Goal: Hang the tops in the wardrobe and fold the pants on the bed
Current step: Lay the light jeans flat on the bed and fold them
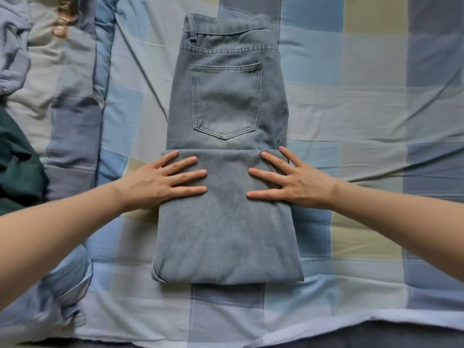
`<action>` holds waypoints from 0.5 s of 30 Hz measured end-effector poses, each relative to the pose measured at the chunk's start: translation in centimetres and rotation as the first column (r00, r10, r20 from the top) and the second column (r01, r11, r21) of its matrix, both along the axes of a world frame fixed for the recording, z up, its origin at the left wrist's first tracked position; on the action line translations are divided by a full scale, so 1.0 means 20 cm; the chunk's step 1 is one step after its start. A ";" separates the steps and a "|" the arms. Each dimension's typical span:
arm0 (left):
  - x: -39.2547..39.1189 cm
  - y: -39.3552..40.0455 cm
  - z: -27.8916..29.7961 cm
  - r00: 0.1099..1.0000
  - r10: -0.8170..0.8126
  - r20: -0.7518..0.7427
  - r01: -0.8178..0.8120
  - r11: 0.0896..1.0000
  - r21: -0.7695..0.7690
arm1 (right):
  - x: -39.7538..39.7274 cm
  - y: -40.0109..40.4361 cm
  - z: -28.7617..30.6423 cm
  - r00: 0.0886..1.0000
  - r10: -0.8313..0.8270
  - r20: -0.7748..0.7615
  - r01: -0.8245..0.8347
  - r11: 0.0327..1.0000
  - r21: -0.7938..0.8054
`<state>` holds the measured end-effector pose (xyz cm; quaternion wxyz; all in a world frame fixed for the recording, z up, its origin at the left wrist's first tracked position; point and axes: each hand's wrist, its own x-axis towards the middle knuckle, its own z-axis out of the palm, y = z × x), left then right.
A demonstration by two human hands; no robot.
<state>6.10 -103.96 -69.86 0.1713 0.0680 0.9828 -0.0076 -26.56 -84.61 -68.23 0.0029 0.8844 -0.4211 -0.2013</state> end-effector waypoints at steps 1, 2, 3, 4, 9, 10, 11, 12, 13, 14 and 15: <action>0.00 0.01 0.01 0.999 0.019 0.036 -0.020 0.999 0.025 | 0.01 0.01 0.03 1.000 -0.005 -0.017 0.006 1.000 0.026; 0.01 0.02 0.03 0.998 0.028 0.061 -0.030 0.998 0.048 | 0.02 0.02 0.06 0.999 -0.010 -0.030 0.011 0.999 0.052; 0.02 0.02 0.04 0.995 0.036 0.096 -0.044 0.996 0.080 | 0.02 0.05 0.08 0.999 -0.035 -0.022 0.036 0.996 0.086; 0.03 0.03 0.07 0.991 0.047 0.129 -0.063 0.990 0.129 | 0.04 0.06 0.12 0.997 -0.073 -0.010 0.073 0.988 0.134; 0.08 0.21 0.22 0.918 0.045 0.394 -0.221 0.883 0.414 | 0.16 0.23 0.25 0.926 -0.331 0.180 0.217 0.860 0.461; 0.08 0.26 0.27 0.889 0.032 0.456 -0.274 0.836 0.476 | 0.17 0.28 0.30 0.887 -0.402 0.227 0.214 0.794 0.569; 0.09 0.31 0.32 0.866 0.029 0.500 -0.342 0.762 0.549 | 0.17 0.32 0.34 0.819 -0.510 0.264 0.203 0.687 0.697; 0.10 0.35 0.37 0.834 0.045 0.549 -0.445 0.644 0.623 | 0.17 0.37 0.39 0.708 -0.652 0.270 0.188 0.543 0.818; 0.13 0.36 0.39 0.799 0.094 0.594 -0.562 0.466 0.683 | 0.22 0.37 0.42 0.520 -0.814 0.259 0.222 0.421 0.879; 0.19 0.35 0.36 0.751 0.155 0.642 -0.657 0.263 0.706 | 0.25 0.36 0.44 0.290 -0.933 0.212 0.313 0.302 0.901; 0.23 0.33 0.33 0.666 0.260 0.699 -0.734 0.062 0.677 | 0.28 0.33 0.43 0.042 -0.988 0.146 0.504 0.147 0.851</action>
